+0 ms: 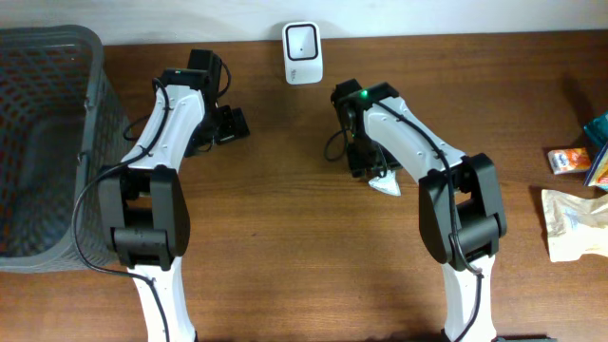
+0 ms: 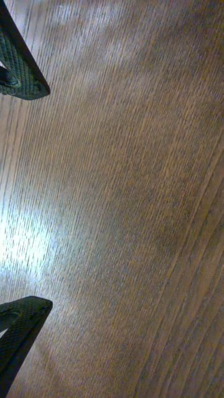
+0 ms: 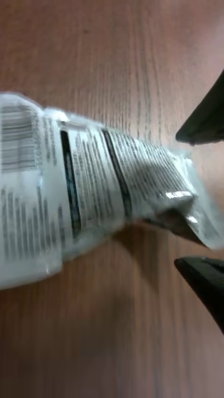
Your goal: Scan the item barcode
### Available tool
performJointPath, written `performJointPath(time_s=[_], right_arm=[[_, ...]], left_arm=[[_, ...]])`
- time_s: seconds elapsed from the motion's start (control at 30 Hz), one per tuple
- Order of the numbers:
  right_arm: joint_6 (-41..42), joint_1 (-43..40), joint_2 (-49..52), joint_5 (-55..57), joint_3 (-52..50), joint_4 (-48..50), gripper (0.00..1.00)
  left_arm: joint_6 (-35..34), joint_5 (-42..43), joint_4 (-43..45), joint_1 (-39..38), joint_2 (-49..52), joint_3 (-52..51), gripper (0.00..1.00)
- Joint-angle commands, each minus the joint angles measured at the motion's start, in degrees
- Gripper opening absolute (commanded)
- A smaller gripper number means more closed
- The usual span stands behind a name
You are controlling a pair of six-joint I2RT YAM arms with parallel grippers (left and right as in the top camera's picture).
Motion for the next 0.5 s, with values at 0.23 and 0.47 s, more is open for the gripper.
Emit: performJointPath(time_s=[0.23, 0.47], right_arm=[[1.4, -0.11, 0.26, 7.37, -3.37, 4.28, 0.33], [1.38, -0.15, 0.24, 7.39, -3.37, 5.6, 0.27]], left_arm=[[0.13, -0.42, -0.07, -0.24, -1.7, -0.24, 0.99], [0.13, -0.42, -0.07, -0.24, -1.7, -0.24, 0.99]])
